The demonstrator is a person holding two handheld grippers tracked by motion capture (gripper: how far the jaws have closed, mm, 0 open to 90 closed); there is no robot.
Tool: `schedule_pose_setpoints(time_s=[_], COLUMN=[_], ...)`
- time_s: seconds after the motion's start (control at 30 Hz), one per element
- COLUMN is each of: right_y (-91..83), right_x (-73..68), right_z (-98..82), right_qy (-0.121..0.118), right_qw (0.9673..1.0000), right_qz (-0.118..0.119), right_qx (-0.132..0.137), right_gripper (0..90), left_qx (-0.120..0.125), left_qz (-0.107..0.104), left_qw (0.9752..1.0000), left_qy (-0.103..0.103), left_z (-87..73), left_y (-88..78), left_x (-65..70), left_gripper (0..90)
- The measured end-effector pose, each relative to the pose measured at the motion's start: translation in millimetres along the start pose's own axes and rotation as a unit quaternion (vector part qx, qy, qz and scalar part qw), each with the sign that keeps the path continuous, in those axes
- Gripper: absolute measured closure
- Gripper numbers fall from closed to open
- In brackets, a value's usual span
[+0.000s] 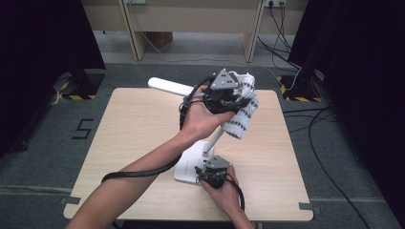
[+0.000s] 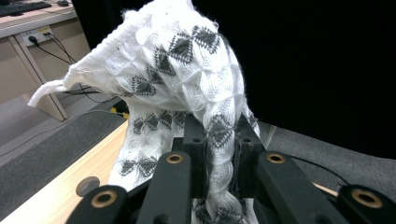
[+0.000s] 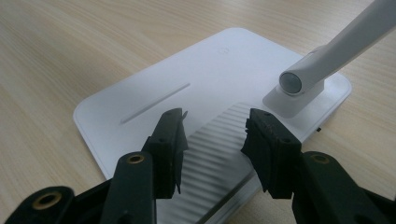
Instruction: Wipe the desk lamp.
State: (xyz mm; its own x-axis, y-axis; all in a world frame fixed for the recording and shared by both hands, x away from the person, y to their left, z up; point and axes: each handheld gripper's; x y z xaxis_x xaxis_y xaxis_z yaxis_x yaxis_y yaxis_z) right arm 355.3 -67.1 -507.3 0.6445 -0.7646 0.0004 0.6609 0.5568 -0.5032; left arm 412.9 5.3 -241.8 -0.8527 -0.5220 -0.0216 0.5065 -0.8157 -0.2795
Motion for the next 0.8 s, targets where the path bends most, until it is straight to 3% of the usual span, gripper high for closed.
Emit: schedule_pose_setpoints(time_s=[0.4, 0.8], right_y=[0.2, 0.1], right_x=[0.0, 0.0], right_z=[0.0, -0.1], right_qy=[0.000, 0.000], right_qw=[1.0000, 1.0000], right_qz=[0.000, 0.000], right_qx=[0.001, 0.001], right_gripper=[56.7, 56.7], left_qx=[0.011, 0.028], left_qz=[-0.008, -0.003], left_qw=[0.9999, 0.9996], left_qy=[0.000, 0.004], left_z=[-3.5, 1.1], left_y=[-16.2, -37.6], left_x=[5.7, 0.8], left_gripper=[79.8, 79.7])
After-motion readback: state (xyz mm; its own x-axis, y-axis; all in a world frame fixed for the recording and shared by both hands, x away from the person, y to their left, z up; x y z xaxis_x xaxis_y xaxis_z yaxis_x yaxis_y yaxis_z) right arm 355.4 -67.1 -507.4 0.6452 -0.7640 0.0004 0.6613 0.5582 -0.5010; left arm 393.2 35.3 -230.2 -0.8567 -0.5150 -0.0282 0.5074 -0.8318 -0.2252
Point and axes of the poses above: each handheld gripper's, and its own axes: y roughly forward along the jaws, z roughly out of its top, x roughly to its right, and after that the axes turned 5 degrees about x, right-handed
